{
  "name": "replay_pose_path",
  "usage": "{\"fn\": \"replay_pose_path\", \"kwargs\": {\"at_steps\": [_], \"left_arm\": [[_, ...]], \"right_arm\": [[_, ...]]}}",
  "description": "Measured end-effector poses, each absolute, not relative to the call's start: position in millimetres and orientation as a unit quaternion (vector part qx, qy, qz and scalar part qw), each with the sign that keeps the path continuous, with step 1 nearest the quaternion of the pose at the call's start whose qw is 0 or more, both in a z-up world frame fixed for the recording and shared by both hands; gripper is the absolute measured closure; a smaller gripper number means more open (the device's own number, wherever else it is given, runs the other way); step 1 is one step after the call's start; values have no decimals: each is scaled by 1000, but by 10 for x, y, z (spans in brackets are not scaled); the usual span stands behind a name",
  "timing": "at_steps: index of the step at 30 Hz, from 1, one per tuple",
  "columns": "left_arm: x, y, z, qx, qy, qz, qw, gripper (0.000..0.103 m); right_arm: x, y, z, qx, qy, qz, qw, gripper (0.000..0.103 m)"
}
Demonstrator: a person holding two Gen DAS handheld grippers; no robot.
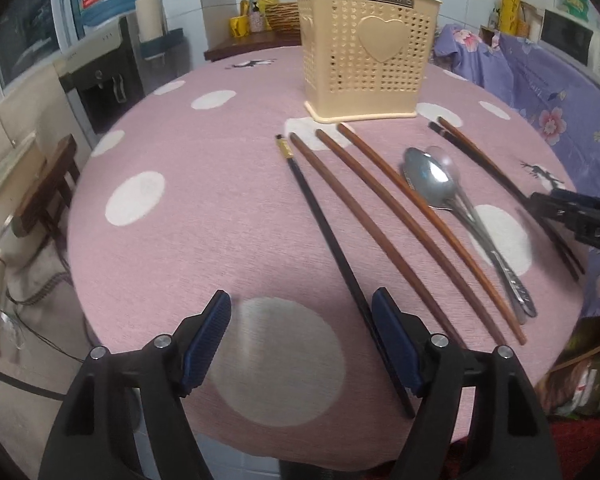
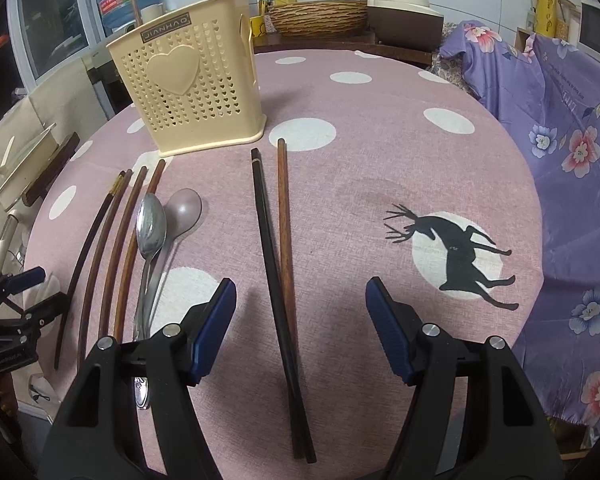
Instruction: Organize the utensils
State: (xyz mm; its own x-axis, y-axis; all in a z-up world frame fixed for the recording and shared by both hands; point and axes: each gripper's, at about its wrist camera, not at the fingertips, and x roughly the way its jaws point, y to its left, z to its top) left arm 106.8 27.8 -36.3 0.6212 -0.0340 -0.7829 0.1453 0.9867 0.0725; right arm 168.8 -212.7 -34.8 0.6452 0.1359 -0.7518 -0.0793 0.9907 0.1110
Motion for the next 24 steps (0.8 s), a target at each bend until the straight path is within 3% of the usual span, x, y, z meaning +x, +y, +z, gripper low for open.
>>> {"fn": "replay_pose_path", "kwargs": {"at_steps": [9,14,24], "left_arm": [[1302,363,-212,25,411,-50,910,34],[1501,363,-233,28,416,-50,908,42],[1560,463,-240,7,420,-51,906,42]], "right_arm": [[1842,-2219,-277,27,409,55,910,36],[2061,-2234,-233,32,414,77,907,51],[2073,-1869,-190,-20,410,138,901,69]]}}
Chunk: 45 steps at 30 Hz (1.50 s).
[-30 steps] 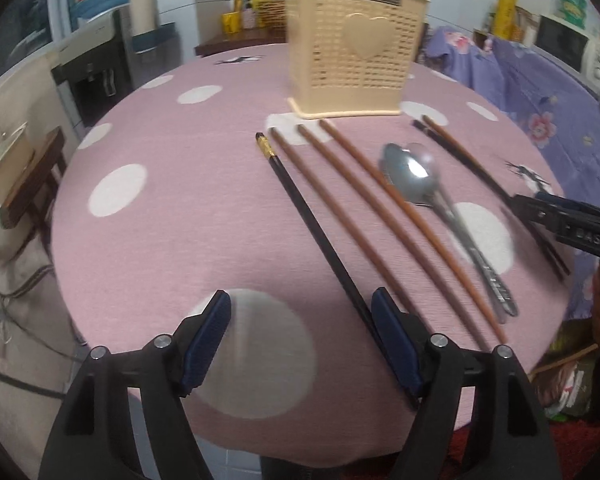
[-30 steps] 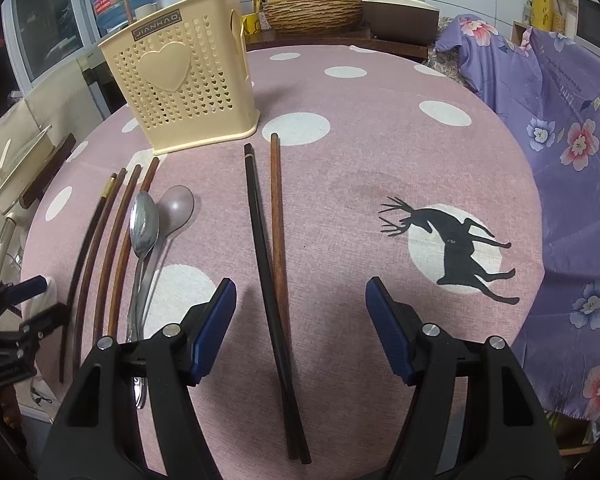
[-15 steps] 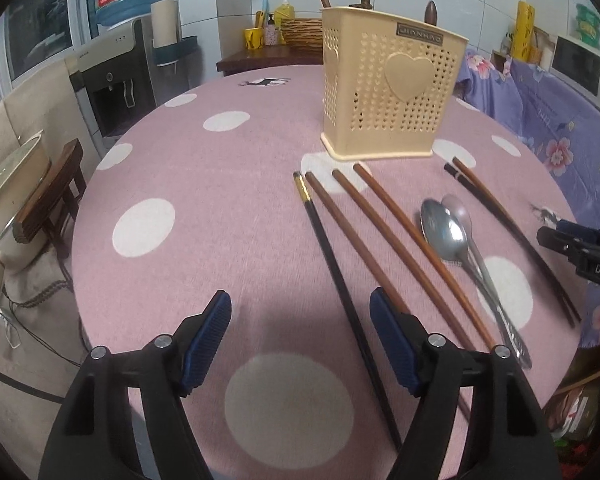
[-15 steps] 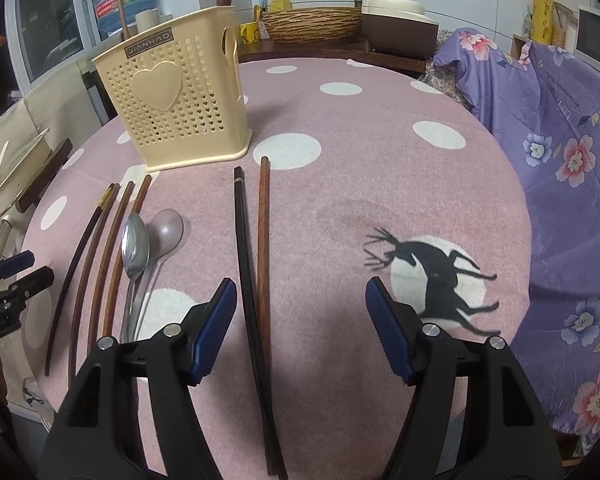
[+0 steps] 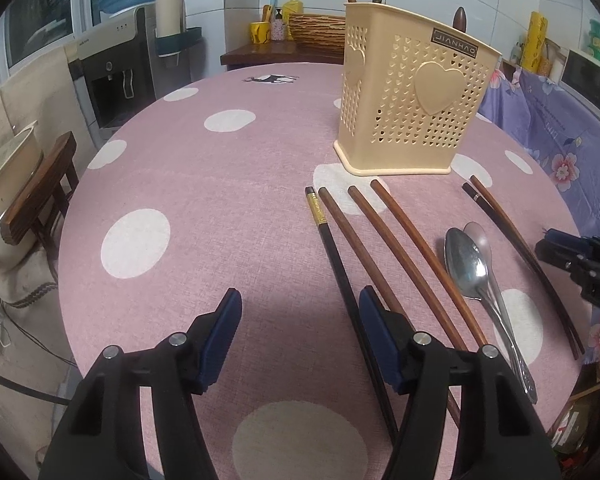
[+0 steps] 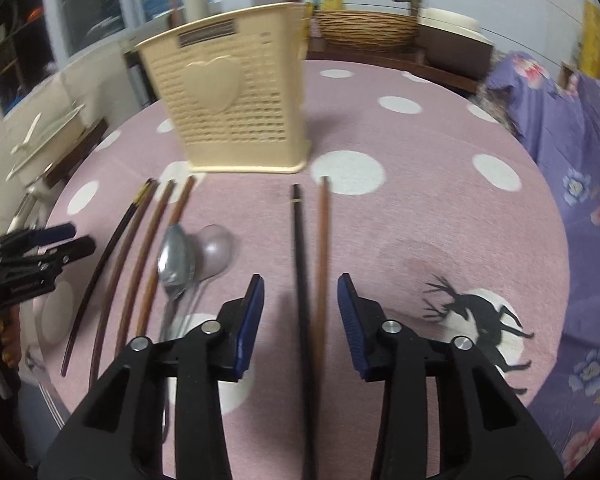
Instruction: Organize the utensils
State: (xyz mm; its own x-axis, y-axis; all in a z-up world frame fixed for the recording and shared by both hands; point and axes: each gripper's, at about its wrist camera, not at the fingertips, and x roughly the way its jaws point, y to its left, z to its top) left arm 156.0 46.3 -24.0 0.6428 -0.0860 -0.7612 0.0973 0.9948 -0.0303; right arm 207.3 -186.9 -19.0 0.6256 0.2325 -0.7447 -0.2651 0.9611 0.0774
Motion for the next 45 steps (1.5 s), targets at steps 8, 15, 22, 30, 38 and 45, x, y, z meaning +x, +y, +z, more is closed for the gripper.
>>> {"fn": "replay_pose_path", "kwargs": {"at_steps": [8,15,22,30,38,45], "left_arm": [[1676,451,-201,0,422,-63,904,48],[1847,388,-202,5,433,-73,898,58],[1967,315,-286,15,450,-75,890,65],[2164,274,-320,28,457,-62,887,76],[2384,205,-321,41,460,-50,886,86],[2433,199,-319,38,458,-41,887,93]], "right_arm": [[2434,-1755,-217,-30,425,157,891,79],[2771,-1684,-281,-42,446,158,880,82],[2912,-1638,-355,-53,463,144,873,85],[2987,-1603,-368,-58,472,140,868,87],[3137,-1574,-354,-60,476,137,866,90],[3127,-1560,-354,-67,473,131,868,95]]}}
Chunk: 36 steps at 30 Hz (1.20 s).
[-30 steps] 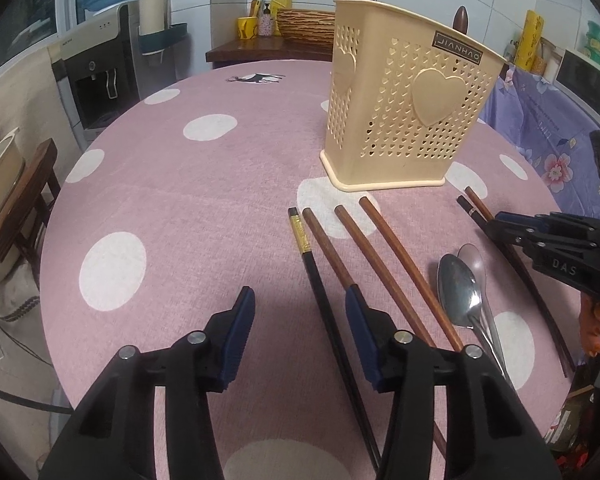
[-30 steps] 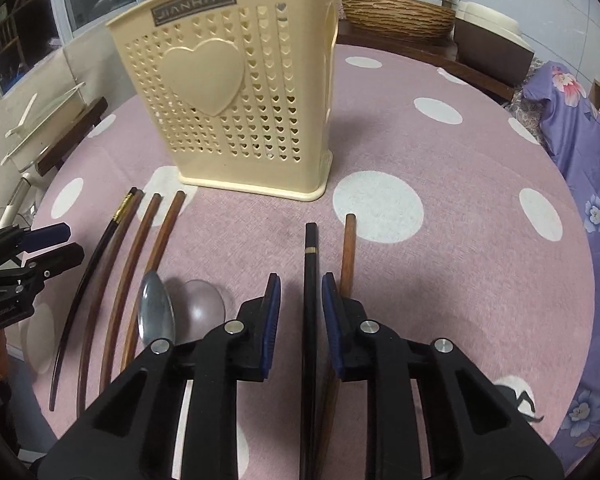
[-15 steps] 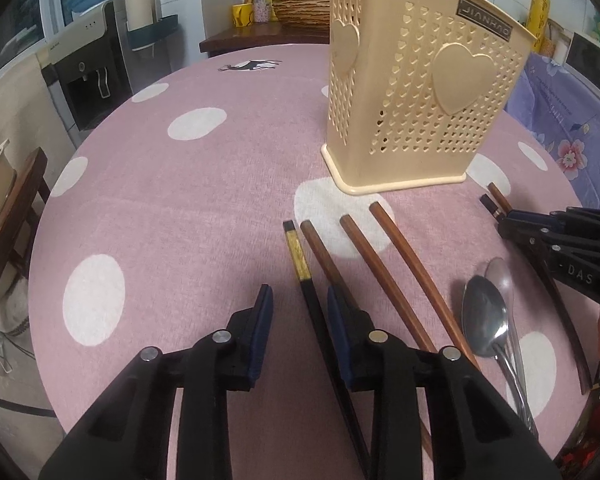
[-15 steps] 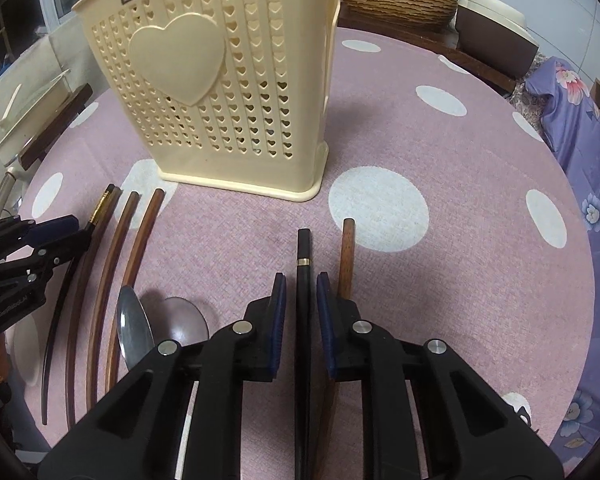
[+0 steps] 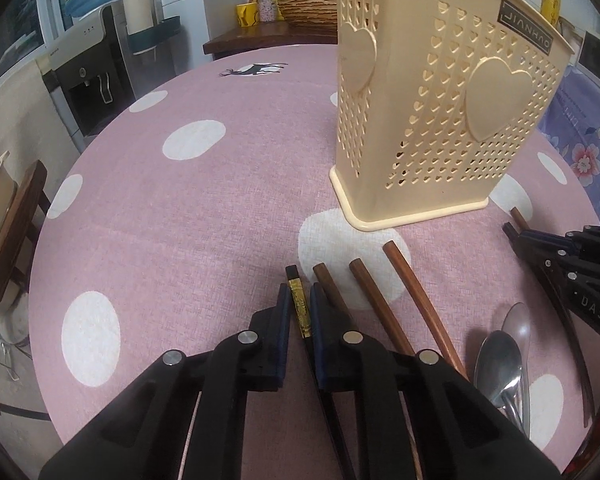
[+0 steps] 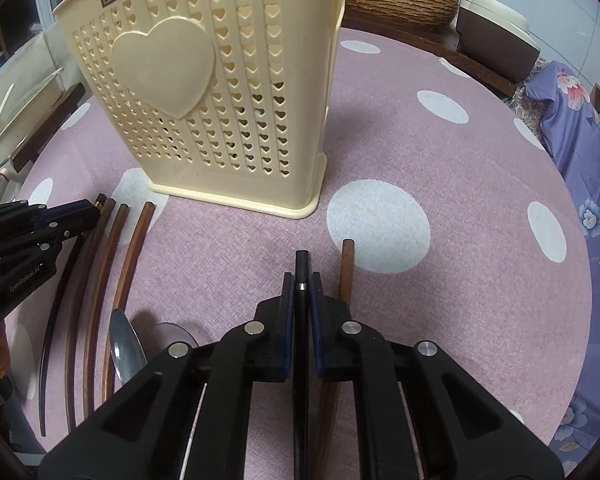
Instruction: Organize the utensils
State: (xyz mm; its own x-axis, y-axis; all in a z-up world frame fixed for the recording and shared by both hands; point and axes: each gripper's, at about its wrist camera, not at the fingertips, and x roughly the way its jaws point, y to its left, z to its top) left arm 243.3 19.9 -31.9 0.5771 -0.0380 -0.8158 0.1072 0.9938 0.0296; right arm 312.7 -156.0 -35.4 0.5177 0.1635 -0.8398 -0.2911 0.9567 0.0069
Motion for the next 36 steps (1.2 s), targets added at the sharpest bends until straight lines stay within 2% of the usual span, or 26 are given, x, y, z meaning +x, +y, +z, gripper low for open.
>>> {"fn": "replay_pose_path", "kwargs": {"at_steps": [16,26,36], "left_arm": [[2374,304,-156,-23,436,-50,898,95],[1980,432,538,-57,346,-80,933,95],[1560,498,1216,-55,241,-86,965,95]], "right_arm": [[2923,-1718,-93,3,452,155,878,95],[2555,-1937,490,56,386,187,901,95],[2138,-2047,1169,57,289,198,935,95]]}}
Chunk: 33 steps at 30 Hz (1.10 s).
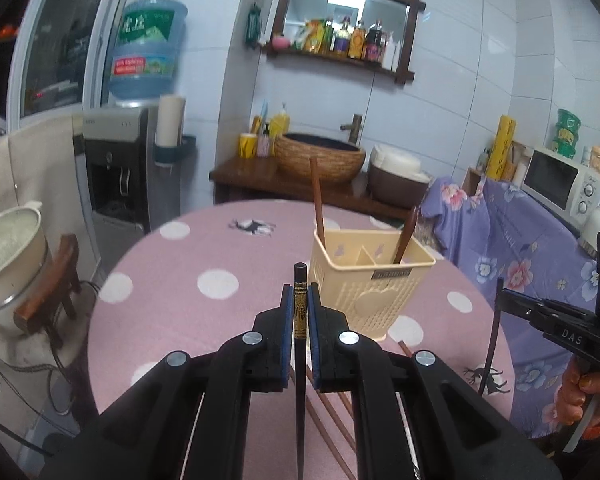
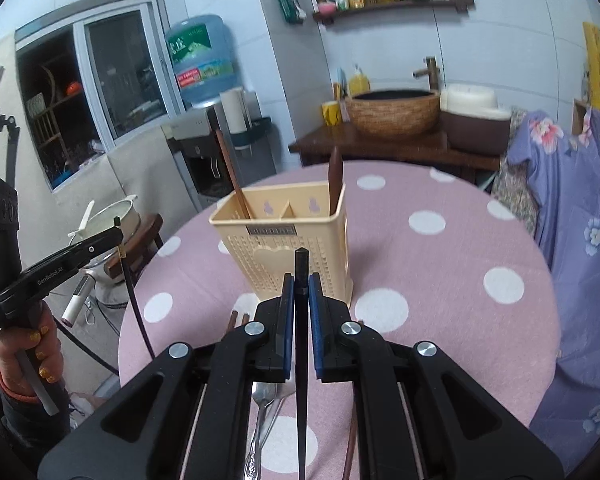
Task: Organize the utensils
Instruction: 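Lift both chopsticks and carry them over the cream holder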
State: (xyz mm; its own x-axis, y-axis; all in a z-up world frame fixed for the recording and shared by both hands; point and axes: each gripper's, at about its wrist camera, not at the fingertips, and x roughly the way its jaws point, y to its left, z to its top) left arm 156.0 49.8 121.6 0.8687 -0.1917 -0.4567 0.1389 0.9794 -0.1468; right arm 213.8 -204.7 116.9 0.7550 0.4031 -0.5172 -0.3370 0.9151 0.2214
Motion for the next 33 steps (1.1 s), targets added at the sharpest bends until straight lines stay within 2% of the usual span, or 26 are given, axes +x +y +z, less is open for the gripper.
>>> {"fn": "replay_pose_path", "kwargs": {"at_steps": [20,33], "left_arm": [[1477,539,1353,-49,217,-96,970,95],[1504,446,1691,-38,194,-127,972,95]], "right_arm": [[1940,-2011,1377,44,261,206,942,95],[1983,-1973,1720,28,235,212,948,95]]}}
